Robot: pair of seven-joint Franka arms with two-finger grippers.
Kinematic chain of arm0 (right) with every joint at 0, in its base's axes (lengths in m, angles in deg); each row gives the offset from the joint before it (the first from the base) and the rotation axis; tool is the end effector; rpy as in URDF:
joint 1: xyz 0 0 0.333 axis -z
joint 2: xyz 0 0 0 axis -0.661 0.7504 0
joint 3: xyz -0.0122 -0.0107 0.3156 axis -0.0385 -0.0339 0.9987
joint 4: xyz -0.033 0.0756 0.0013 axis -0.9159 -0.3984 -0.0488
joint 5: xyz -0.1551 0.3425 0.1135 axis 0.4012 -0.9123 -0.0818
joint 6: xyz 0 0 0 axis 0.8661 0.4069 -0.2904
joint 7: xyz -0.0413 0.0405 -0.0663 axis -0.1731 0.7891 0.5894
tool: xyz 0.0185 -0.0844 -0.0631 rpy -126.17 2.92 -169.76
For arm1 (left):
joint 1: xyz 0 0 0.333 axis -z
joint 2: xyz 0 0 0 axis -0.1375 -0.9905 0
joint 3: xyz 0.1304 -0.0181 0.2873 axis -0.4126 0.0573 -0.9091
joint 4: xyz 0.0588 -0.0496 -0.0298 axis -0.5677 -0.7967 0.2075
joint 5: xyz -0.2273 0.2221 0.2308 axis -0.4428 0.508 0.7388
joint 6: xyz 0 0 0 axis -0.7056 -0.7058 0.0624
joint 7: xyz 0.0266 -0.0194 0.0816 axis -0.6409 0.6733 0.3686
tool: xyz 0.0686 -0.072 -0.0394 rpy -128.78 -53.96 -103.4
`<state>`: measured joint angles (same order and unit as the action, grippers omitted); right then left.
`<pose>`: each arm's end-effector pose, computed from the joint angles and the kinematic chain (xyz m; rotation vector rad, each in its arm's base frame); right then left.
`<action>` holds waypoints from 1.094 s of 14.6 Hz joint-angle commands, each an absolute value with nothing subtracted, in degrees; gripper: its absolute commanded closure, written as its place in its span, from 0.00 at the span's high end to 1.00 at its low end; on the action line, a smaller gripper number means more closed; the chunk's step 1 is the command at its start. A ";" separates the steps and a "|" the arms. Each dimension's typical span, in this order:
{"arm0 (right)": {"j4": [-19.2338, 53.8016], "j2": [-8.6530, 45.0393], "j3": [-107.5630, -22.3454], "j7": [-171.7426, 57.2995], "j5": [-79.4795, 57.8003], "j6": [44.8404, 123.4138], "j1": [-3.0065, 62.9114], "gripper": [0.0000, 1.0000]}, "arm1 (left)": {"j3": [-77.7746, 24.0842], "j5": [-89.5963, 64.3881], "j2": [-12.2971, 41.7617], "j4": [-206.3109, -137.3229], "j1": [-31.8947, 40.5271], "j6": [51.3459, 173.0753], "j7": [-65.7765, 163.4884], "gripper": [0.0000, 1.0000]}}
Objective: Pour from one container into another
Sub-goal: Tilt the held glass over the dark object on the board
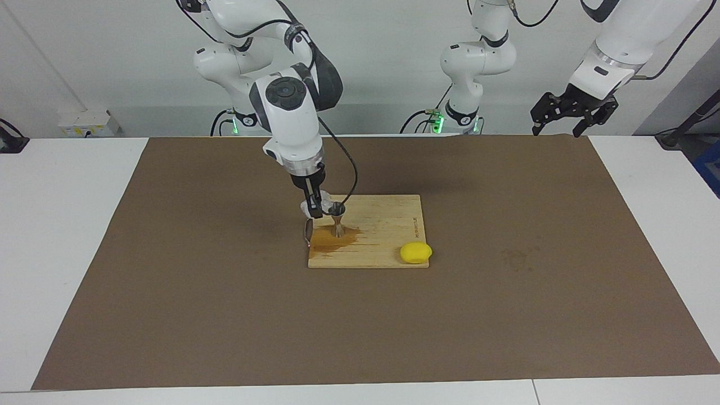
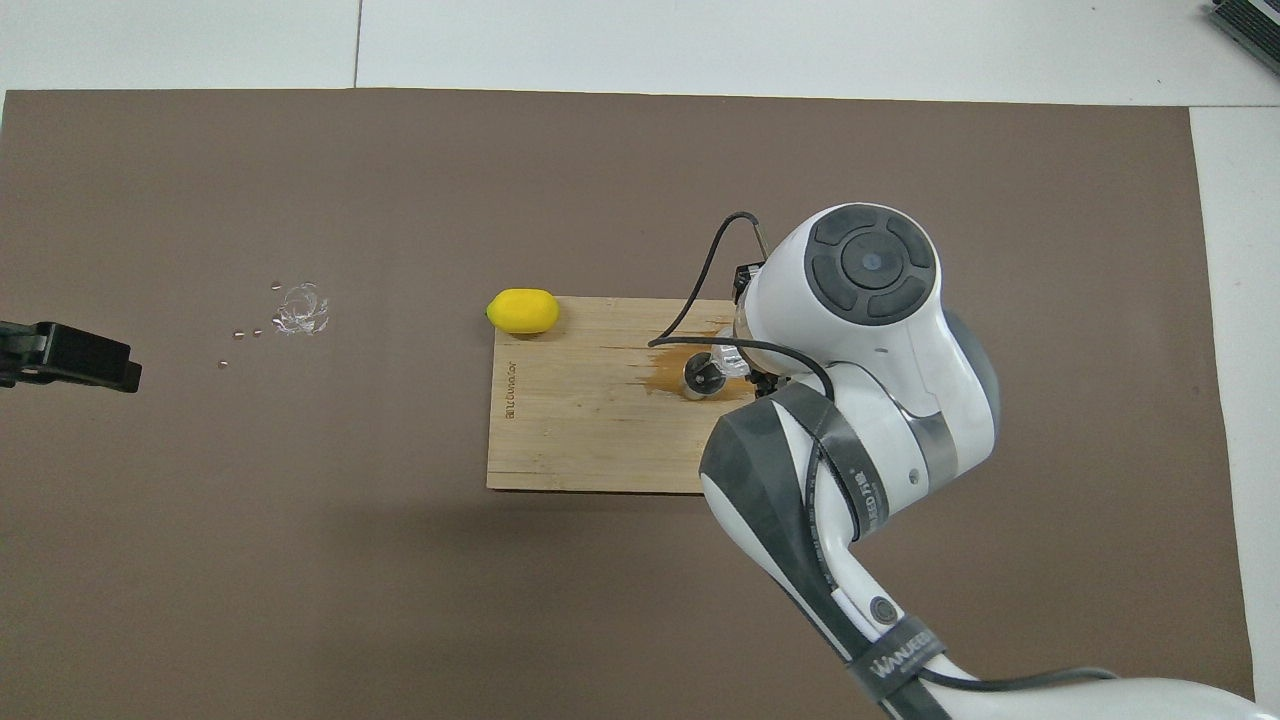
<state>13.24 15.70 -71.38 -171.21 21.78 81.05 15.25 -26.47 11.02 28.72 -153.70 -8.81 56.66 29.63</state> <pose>0.5616 0.2821 0.4504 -2.4221 1.9689 -0.0638 0.5180 -0.0270 0.6435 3.1102 -0.1738 -0.1148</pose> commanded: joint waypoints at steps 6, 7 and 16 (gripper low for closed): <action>13.90 15.77 -71.19 -172.27 28.71 81.75 13.34 0.00 | -26.71 12.01 30.59 -155.96 -8.34 58.11 29.55 1.00; 13.55 15.86 -71.10 -172.10 28.63 81.49 13.34 0.00 | -26.71 12.01 30.59 -155.96 -8.34 58.11 29.55 1.00; 12.85 15.60 -71.01 -171.92 20.29 81.05 14.48 0.00 | -26.27 11.66 30.51 -156.31 -9.57 59.69 29.63 1.00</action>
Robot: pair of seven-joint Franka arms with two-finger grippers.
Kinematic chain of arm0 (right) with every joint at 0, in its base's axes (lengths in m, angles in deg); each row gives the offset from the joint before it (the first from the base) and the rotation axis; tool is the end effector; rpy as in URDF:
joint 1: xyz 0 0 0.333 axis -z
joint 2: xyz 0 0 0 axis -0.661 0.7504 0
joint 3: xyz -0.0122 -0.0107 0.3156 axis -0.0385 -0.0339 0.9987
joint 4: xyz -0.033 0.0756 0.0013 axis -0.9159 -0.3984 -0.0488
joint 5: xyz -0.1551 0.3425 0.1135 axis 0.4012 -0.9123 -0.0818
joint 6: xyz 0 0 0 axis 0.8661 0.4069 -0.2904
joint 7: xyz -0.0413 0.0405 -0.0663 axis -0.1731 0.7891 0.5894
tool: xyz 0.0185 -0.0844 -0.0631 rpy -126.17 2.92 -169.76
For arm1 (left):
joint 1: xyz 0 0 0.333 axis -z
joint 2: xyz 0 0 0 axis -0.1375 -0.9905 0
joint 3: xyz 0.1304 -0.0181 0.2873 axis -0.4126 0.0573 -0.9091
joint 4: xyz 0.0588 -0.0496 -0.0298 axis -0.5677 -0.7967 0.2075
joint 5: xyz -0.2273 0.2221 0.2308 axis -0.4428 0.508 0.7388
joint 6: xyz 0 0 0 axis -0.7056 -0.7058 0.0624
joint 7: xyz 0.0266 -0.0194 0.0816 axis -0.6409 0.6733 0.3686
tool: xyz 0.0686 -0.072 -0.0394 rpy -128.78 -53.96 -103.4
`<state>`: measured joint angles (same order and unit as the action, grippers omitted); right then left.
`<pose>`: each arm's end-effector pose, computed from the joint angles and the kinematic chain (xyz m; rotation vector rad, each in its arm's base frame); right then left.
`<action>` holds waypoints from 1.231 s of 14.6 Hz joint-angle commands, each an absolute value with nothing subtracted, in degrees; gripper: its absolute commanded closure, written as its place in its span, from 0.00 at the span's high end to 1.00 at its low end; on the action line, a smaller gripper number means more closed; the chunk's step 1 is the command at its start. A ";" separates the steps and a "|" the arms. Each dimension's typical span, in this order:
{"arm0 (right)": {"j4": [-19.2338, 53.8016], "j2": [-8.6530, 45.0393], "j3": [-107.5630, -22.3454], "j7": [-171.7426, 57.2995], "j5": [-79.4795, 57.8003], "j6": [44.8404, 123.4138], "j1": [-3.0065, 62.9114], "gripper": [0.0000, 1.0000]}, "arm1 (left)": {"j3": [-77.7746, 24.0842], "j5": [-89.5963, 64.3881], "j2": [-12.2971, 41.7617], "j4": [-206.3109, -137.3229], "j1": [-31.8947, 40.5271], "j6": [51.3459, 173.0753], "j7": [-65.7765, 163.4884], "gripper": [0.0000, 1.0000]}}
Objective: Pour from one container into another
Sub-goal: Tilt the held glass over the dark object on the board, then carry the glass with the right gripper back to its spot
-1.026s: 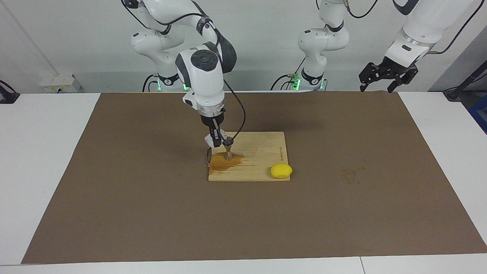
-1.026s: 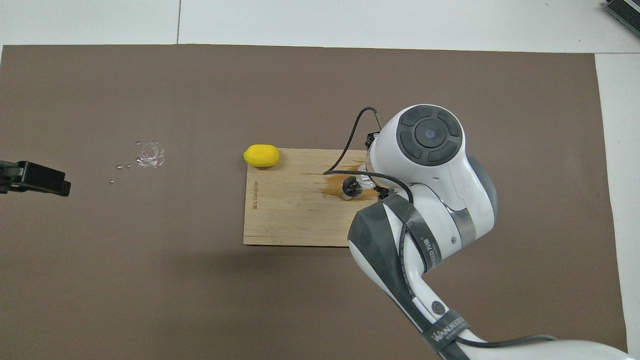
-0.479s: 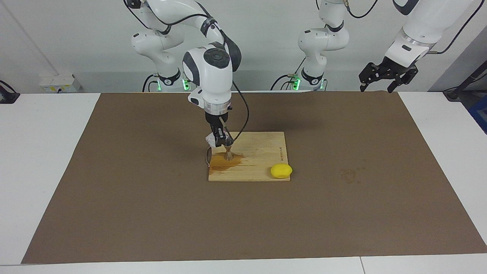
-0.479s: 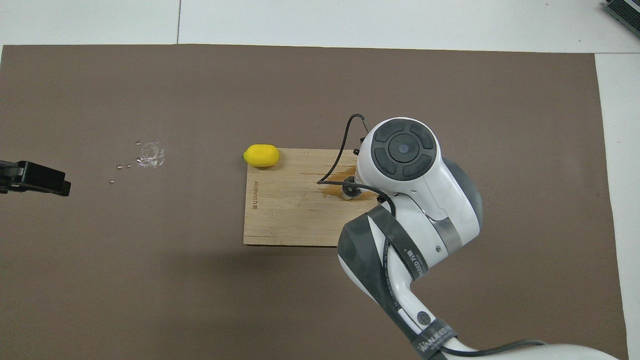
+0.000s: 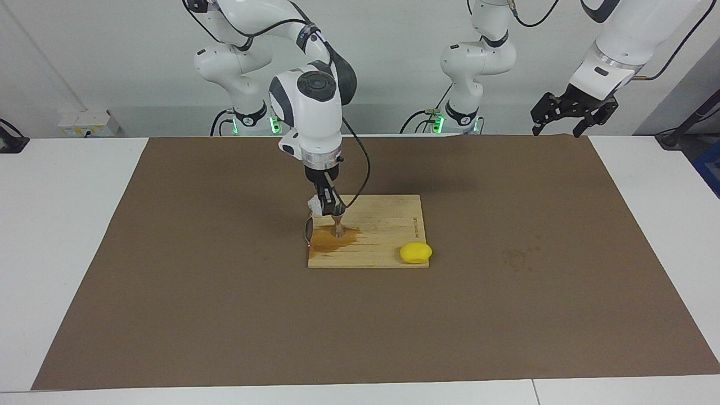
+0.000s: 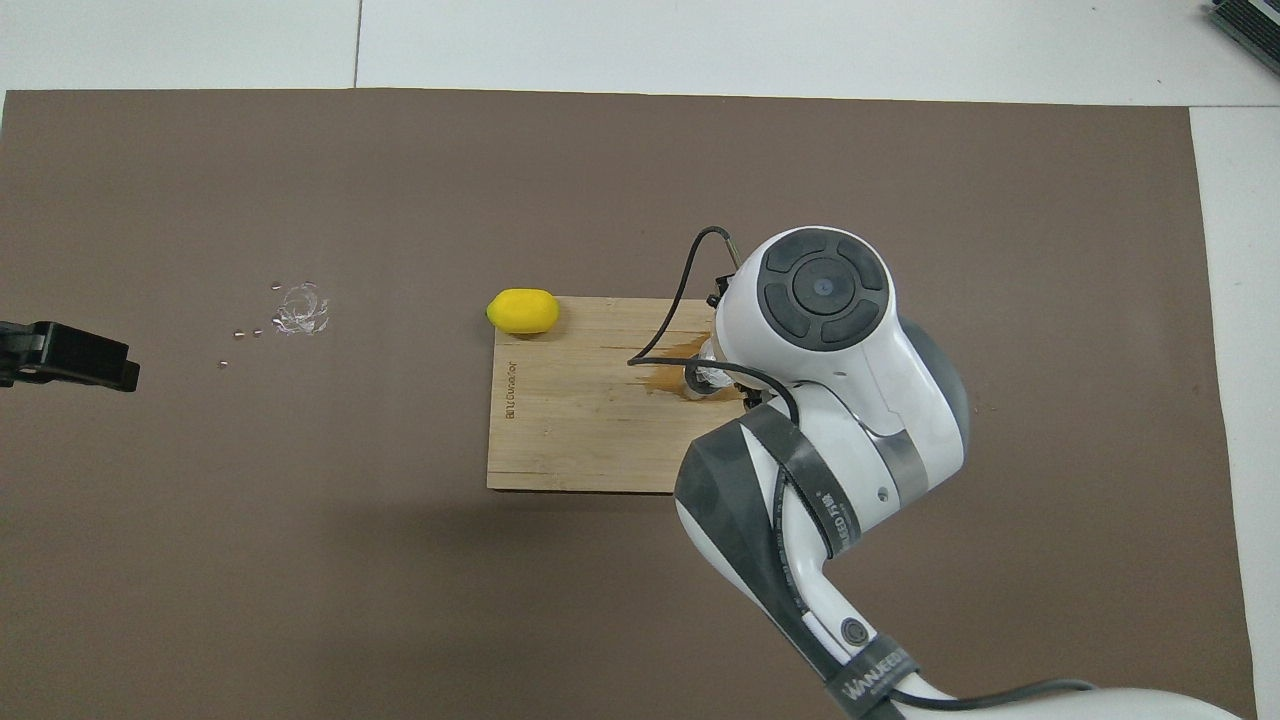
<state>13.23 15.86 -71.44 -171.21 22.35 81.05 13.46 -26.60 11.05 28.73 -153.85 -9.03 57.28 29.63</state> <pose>0.5535 0.2986 0.4488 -2.4595 1.9304 -0.0753 0.5193 -0.0237 0.6433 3.1115 -0.1640 -0.1017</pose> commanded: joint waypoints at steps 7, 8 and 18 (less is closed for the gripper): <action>12.76 15.42 -71.01 -170.78 16.68 81.05 15.80 0.00 | -23.98 11.92 26.11 -151.91 -9.57 57.59 29.28 1.00; 12.85 15.33 -71.01 -169.91 15.80 80.96 16.06 0.00 | -23.98 11.92 26.37 -152.96 -9.66 57.76 29.54 1.00; 15.39 14.54 -71.10 -157.79 -1.23 79.12 24.67 0.00 | -24.07 11.92 26.99 -153.67 -9.48 57.59 29.55 1.00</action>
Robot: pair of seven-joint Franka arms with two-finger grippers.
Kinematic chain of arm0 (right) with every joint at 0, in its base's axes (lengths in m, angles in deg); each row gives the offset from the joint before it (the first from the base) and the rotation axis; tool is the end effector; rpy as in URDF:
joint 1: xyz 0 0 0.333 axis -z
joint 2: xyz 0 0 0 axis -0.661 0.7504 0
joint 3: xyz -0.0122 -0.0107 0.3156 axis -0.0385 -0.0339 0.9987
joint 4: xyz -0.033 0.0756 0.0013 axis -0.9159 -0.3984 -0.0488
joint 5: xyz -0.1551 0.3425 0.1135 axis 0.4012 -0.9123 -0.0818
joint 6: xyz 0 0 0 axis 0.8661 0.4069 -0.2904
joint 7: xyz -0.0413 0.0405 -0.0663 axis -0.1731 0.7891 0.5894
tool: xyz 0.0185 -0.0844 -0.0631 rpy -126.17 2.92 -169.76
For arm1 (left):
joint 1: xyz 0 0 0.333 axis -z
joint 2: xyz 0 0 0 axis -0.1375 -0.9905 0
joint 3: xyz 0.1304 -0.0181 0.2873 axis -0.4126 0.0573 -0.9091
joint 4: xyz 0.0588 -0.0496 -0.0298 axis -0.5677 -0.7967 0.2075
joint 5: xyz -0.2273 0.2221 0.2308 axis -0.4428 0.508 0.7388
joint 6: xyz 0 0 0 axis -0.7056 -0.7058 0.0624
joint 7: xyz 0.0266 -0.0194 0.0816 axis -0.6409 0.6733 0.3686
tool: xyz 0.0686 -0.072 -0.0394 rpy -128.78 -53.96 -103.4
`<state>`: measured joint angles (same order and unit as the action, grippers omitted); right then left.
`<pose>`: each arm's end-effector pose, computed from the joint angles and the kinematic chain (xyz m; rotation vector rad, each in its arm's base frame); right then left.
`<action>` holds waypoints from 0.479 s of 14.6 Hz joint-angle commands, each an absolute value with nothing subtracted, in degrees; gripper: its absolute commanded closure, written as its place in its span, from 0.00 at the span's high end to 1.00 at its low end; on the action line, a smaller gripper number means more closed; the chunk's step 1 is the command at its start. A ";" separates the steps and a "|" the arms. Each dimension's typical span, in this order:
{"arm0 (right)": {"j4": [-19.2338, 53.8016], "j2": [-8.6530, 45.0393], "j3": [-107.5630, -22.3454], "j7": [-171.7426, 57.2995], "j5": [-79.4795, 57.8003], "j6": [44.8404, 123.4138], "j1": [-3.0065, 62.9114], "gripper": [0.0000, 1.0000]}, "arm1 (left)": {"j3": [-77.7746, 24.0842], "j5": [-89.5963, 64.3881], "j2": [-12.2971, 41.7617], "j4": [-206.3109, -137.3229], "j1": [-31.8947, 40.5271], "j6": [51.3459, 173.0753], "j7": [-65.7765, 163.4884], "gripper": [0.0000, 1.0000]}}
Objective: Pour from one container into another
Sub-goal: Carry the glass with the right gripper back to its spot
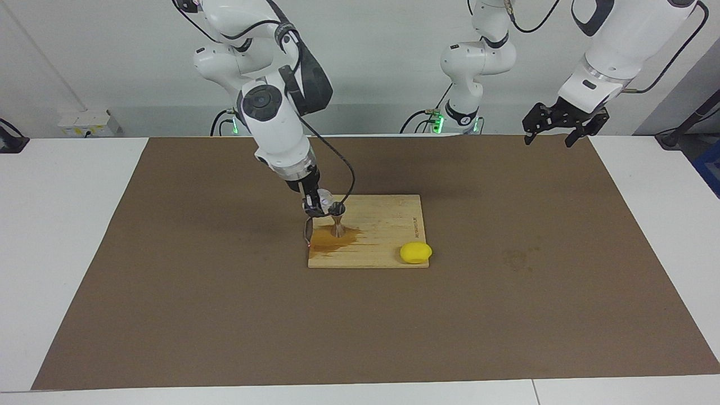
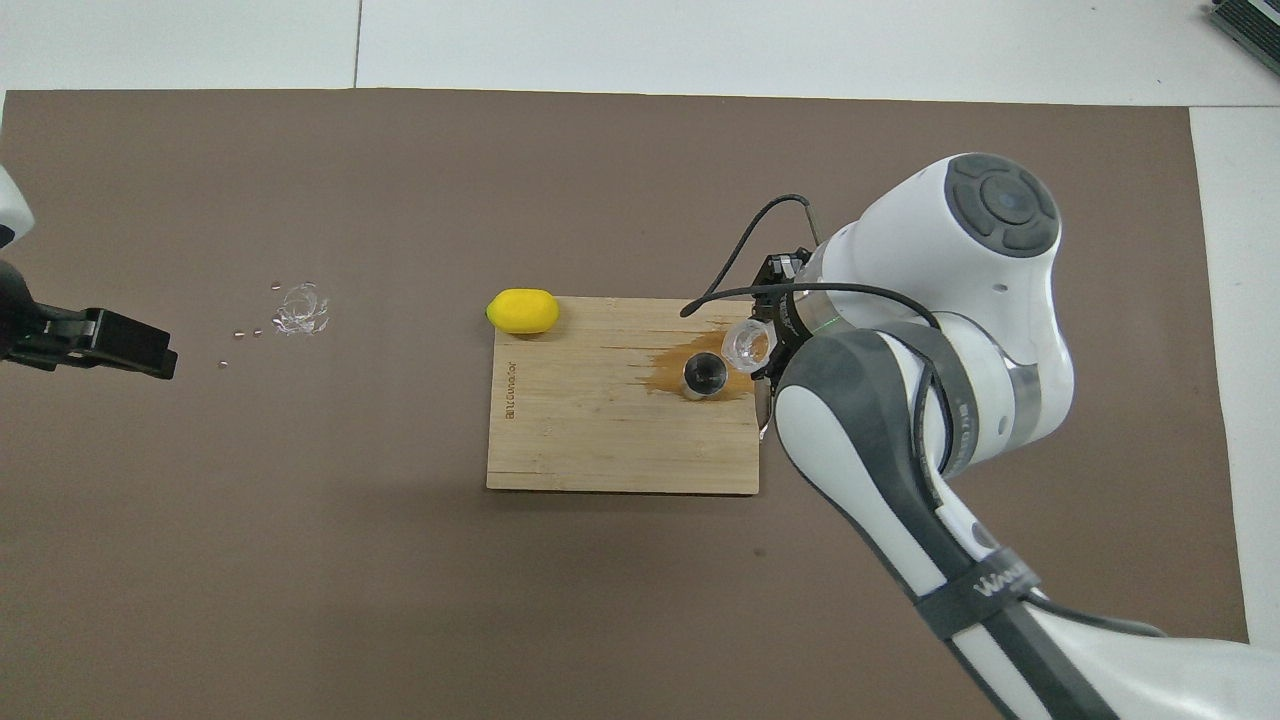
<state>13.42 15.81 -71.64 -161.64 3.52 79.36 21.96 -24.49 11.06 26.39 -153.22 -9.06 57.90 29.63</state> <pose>0.5824 0.2303 0.4475 -2.2411 1.9705 0.3362 0.5319 -0.0432 0.6277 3.1071 -0.2197 -0.1320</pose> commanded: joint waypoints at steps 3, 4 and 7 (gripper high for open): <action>19.86 12.62 -71.10 -148.58 -8.96 79.12 30.28 0.00 | -24.07 11.92 26.99 -153.67 -9.39 57.59 29.55 1.00; 22.05 11.82 -71.10 -145.32 -11.43 79.20 32.39 0.00 | -24.07 11.92 26.99 -153.67 -9.39 57.59 29.55 1.00; 27.34 10.32 -71.19 -137.48 -16.44 79.73 38.46 0.00 | -24.07 11.92 26.99 -153.67 -9.39 57.59 29.55 1.00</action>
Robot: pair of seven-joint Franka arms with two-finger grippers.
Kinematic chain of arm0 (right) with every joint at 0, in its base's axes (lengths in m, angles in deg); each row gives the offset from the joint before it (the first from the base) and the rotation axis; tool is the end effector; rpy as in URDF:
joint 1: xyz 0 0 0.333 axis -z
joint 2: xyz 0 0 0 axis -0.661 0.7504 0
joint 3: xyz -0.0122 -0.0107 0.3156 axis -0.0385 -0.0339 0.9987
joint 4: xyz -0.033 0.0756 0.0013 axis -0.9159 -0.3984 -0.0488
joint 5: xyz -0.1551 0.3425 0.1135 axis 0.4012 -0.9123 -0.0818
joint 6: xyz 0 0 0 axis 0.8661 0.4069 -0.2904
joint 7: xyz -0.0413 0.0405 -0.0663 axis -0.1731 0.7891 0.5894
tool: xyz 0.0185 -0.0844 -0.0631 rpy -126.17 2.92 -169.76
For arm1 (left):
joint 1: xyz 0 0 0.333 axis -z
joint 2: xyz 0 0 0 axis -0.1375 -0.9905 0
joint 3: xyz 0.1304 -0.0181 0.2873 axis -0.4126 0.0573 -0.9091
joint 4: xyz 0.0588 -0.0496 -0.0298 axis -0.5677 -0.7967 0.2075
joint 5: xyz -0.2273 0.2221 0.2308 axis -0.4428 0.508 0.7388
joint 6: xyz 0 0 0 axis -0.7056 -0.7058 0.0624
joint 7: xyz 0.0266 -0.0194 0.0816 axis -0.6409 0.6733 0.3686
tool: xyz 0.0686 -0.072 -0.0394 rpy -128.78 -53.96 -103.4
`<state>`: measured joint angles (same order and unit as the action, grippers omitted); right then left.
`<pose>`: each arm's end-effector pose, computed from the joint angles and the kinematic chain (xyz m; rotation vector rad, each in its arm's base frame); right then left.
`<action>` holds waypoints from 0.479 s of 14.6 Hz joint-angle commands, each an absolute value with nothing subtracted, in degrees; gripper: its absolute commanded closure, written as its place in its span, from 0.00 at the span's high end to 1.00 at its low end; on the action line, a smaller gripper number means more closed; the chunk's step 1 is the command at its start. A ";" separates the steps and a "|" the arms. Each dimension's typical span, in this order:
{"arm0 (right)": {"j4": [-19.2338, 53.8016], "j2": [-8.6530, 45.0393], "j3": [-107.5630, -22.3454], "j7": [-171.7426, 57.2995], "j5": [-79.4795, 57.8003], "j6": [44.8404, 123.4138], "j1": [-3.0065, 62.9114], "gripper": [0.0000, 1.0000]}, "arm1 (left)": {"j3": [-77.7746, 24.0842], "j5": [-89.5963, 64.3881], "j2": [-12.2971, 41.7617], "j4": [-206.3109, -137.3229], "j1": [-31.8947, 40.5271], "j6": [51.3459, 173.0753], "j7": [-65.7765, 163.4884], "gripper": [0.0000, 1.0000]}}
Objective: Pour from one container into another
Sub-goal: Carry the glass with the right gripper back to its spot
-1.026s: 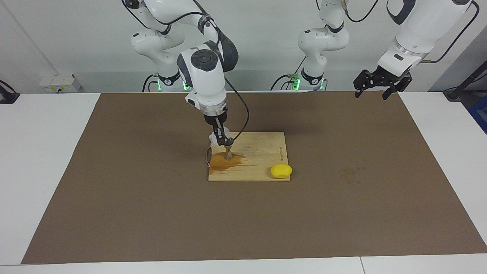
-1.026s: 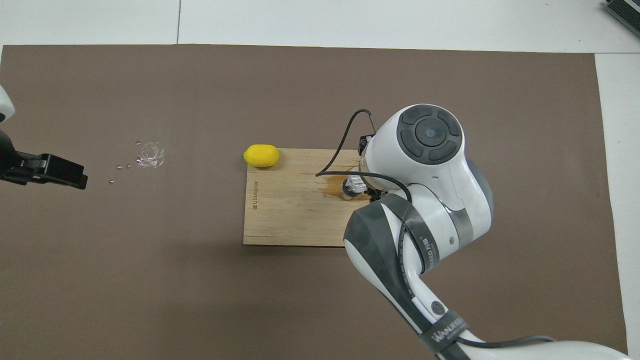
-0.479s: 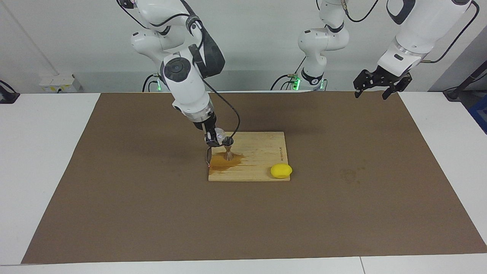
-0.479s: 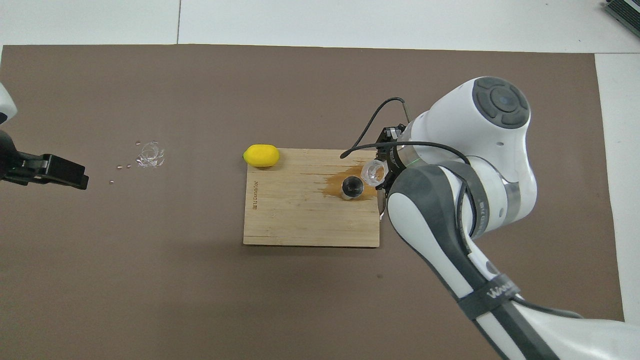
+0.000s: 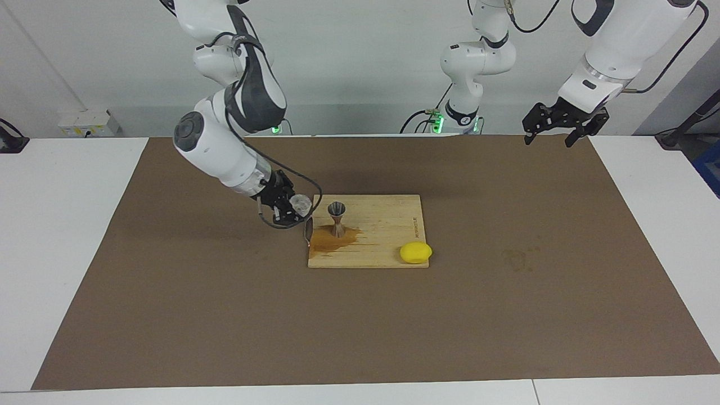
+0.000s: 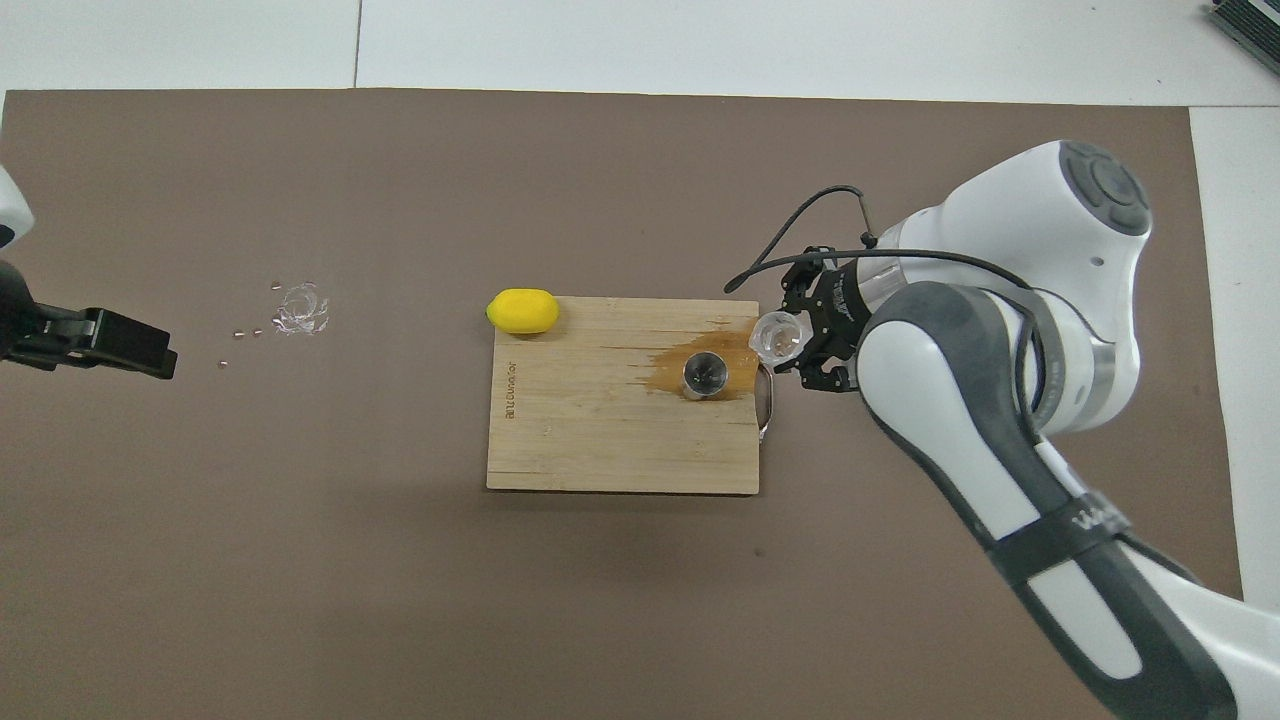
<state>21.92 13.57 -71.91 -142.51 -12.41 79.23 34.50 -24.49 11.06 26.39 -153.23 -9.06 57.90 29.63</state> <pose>0.5870 0.1085 0.4087 -2.0602 1.8638 0.5972 0.5319 -0.0432 0.6276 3.1071 -0.2197 -0.1323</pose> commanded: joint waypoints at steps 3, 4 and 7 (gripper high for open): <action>29.63 11.28 -71.19 -127.39 -20.41 79.29 45.58 0.00 | -24.07 11.92 26.99 -153.67 -9.39 57.59 29.55 1.00; 29.72 12.33 -71.19 -126.23 -20.50 79.47 47.08 0.00 | -24.07 11.92 26.99 -153.76 -9.48 57.59 29.55 1.00; 29.72 14.62 -71.19 -123.24 -20.59 80.00 50.68 0.00 | -24.07 11.92 26.99 -153.67 -9.39 57.59 29.55 1.00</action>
<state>29.25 13.85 -72.02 -126.19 -18.62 79.35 48.68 -24.49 11.06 26.39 -153.23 -9.06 57.90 29.63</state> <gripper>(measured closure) 0.493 0.000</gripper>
